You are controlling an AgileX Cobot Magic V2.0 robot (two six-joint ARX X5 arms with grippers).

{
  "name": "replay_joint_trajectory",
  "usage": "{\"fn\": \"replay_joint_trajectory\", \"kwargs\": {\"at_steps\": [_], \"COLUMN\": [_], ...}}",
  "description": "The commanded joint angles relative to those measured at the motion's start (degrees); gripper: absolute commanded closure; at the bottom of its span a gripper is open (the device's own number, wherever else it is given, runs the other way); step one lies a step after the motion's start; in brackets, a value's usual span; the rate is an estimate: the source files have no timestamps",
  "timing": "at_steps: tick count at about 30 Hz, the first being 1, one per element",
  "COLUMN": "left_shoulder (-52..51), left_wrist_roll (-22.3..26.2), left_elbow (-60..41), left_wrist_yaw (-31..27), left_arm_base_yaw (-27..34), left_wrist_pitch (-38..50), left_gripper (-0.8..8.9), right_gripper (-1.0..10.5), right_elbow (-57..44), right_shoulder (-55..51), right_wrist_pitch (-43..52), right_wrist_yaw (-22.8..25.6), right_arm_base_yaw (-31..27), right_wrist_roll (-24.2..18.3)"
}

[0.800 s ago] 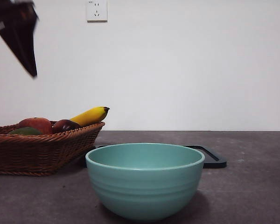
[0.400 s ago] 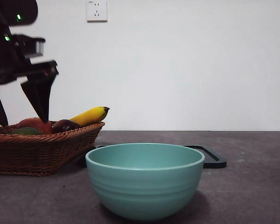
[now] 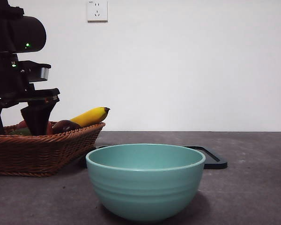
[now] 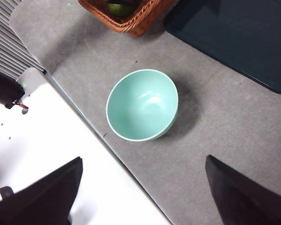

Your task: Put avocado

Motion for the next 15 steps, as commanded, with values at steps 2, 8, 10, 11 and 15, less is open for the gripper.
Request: {"fn": "replay_joint_trajectory", "kwargs": {"at_steps": [2,8,10,11,15], "left_shoulder": [1.3,1.3,0.9,0.6,-2.5], "left_wrist_roll": [0.6,0.6,0.5,0.5,0.2], "left_elbow": [1.2,1.2,1.3,1.3,1.3], "left_wrist_yaw": [0.0,0.1,0.2,0.2,2.1], "left_arm_base_yaw": [-0.4,-0.4,-0.5,-0.5,-0.6], "left_wrist_pitch": [0.3,0.1,0.0,-0.1,-0.2], "left_gripper": [4.85,6.72,6.71,6.71,6.71], "right_gripper": [5.3,5.3,5.3,5.3,5.3], "right_elbow": [1.2,1.2,1.2,1.2,1.2], "right_shoulder": [0.4,0.4,0.4,0.4,0.4], "right_wrist_pitch": [0.5,0.5,0.5,0.5,0.5], "right_wrist_yaw": [0.1,0.1,0.1,0.1,0.1], "right_arm_base_yaw": [0.3,0.3,0.3,0.3,0.3], "right_wrist_roll": [-0.2,-0.3,-0.3,-0.3,-0.3]}}
